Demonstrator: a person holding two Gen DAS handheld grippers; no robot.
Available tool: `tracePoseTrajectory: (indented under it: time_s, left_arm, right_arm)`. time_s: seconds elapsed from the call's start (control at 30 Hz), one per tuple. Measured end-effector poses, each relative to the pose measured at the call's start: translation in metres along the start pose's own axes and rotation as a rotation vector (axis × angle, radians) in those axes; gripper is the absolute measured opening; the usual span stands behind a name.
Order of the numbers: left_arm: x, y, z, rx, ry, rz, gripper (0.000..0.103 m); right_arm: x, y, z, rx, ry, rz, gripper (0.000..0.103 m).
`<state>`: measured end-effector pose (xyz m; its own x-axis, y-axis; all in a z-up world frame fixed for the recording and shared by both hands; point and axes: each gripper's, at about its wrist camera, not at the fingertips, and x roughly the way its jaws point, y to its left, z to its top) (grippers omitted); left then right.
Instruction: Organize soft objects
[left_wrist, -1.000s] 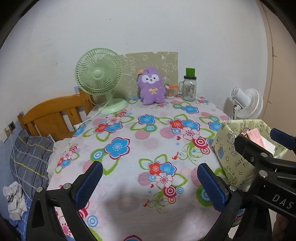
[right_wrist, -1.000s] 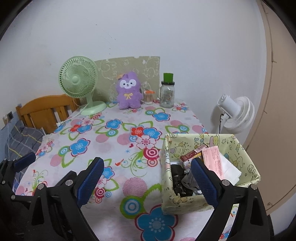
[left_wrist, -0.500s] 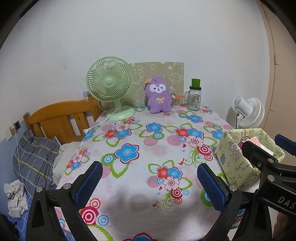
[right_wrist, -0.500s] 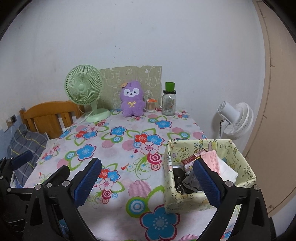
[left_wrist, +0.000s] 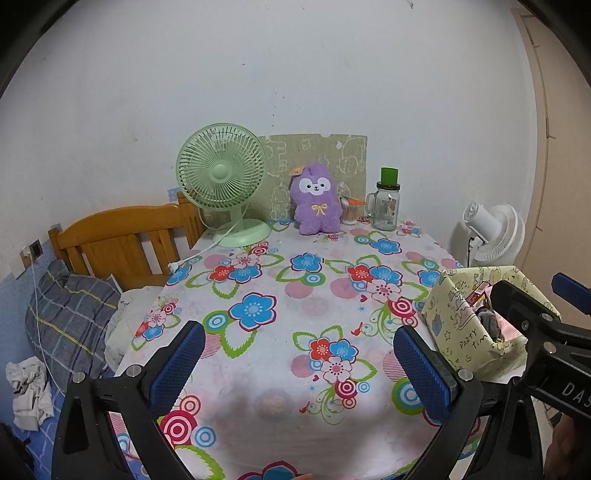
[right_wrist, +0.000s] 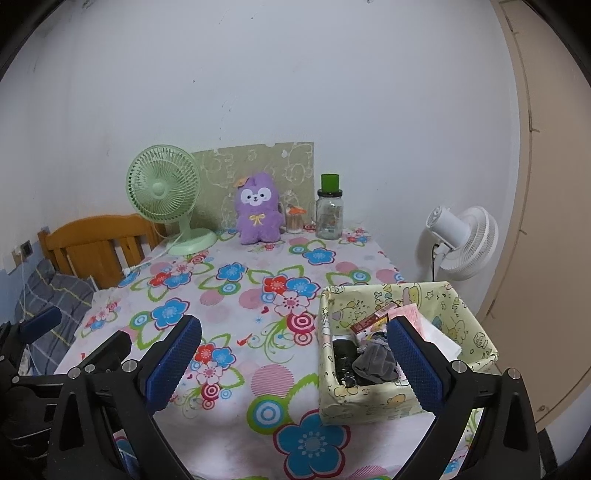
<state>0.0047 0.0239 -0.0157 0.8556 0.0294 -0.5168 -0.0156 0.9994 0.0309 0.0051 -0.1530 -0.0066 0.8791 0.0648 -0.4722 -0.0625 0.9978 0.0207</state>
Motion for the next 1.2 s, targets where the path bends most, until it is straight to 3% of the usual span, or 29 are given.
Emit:
tracePoseTrajectory:
  time_s: [1.2]
  left_arm:
    - [-0.021, -0.001, 0.0, -0.007, -0.046, 0.01, 0.103]
  right_arm:
    - [-0.015, -0.006, 0.003, 0.022, -0.037, -0.011, 0.103]
